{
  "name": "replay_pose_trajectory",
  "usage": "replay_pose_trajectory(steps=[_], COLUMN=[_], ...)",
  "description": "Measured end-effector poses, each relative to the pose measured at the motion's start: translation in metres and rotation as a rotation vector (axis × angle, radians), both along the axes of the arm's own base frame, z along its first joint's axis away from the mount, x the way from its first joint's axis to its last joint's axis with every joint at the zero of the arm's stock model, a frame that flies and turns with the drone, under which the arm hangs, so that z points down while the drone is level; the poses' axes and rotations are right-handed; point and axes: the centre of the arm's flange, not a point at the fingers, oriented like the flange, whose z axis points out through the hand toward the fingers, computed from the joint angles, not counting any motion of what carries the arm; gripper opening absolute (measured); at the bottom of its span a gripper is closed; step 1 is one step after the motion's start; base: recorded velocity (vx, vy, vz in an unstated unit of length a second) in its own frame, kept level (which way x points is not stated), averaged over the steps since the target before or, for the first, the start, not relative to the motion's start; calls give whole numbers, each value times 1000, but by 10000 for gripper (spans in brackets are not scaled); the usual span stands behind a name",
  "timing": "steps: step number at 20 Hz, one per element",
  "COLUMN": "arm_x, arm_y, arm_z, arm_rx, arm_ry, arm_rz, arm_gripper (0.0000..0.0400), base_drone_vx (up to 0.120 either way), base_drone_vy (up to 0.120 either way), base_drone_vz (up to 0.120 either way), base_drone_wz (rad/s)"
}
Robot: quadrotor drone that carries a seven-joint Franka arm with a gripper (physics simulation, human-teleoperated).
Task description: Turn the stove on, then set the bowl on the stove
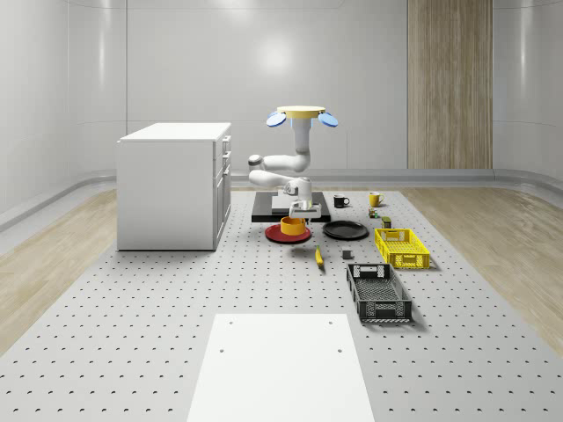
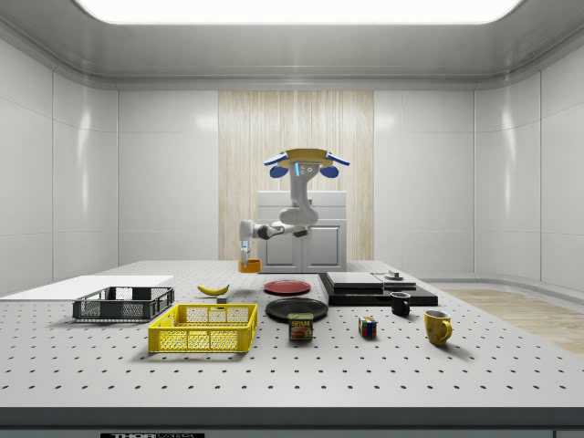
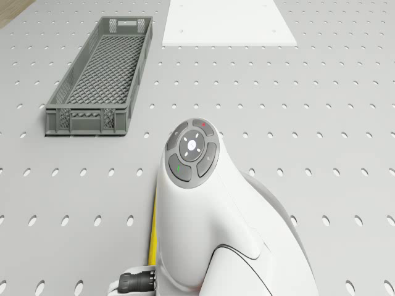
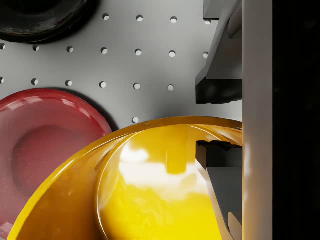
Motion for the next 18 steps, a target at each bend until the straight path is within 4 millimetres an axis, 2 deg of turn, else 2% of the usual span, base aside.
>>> replay_pose_trajectory(steps=[2, 6, 18], arm_x=[0, 0, 0], arm_y=[0, 0, 0], arm_z=[0, 0, 0], arm_rx=[0, 0, 0], arm_ry=[0, 0, 0], arm_rz=[-1, -2, -4], arm_gripper=[107, 107, 107], base_drone_vx=[-120, -120, -120], base_drone_vy=[0, 60, 0], base_drone_vz=[100, 0, 0], base_drone_wz=[0, 0, 0])
